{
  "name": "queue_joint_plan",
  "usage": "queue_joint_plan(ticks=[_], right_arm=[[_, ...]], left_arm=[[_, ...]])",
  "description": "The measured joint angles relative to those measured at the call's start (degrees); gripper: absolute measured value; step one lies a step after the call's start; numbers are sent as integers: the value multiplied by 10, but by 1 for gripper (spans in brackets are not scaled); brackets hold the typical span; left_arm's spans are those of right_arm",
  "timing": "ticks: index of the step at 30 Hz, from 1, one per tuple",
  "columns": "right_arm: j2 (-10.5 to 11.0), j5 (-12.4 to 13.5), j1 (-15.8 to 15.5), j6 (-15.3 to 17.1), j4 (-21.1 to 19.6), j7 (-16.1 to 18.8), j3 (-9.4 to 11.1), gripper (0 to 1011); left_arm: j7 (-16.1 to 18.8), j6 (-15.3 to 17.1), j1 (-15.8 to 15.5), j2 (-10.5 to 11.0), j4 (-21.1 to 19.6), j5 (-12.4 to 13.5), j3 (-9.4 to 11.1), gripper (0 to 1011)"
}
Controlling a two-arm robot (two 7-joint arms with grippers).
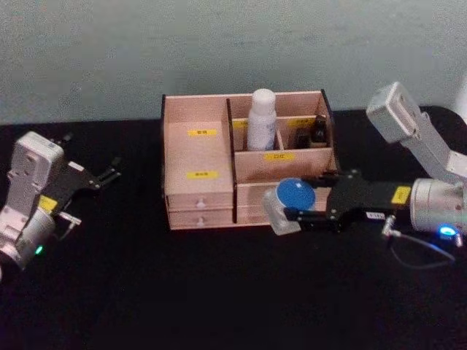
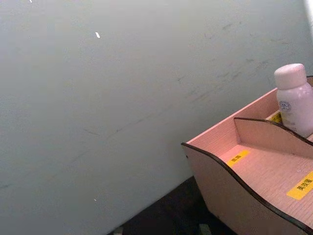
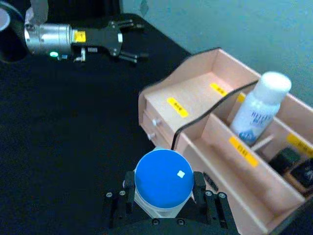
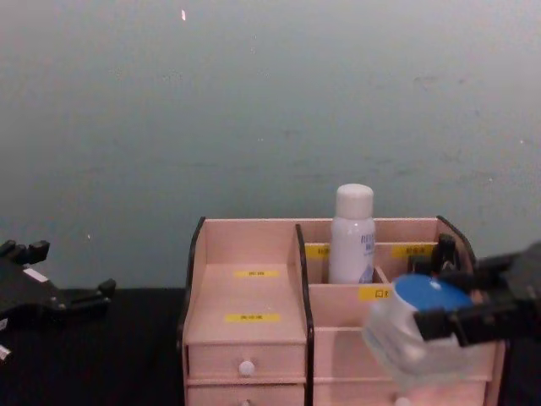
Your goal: Pick up the facial cleanser and watermelon frost from the table and place them into the tiered storage box.
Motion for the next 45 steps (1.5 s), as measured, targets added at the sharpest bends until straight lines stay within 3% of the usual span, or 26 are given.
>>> queue_joint_plan(ticks=[6, 22, 45], right_arm=[[-21, 0, 33, 13, 15, -9, -17, 720], [-113, -8, 135, 34, 109, -24, -70, 720], [-241, -70, 247, 13, 276, -32, -126, 720]], left_arm=[[0, 0, 0, 0, 0, 0, 0, 1000], [0, 0, 0, 0, 0, 0, 0, 1001], [0, 0, 0, 0, 0, 0, 0, 1001]])
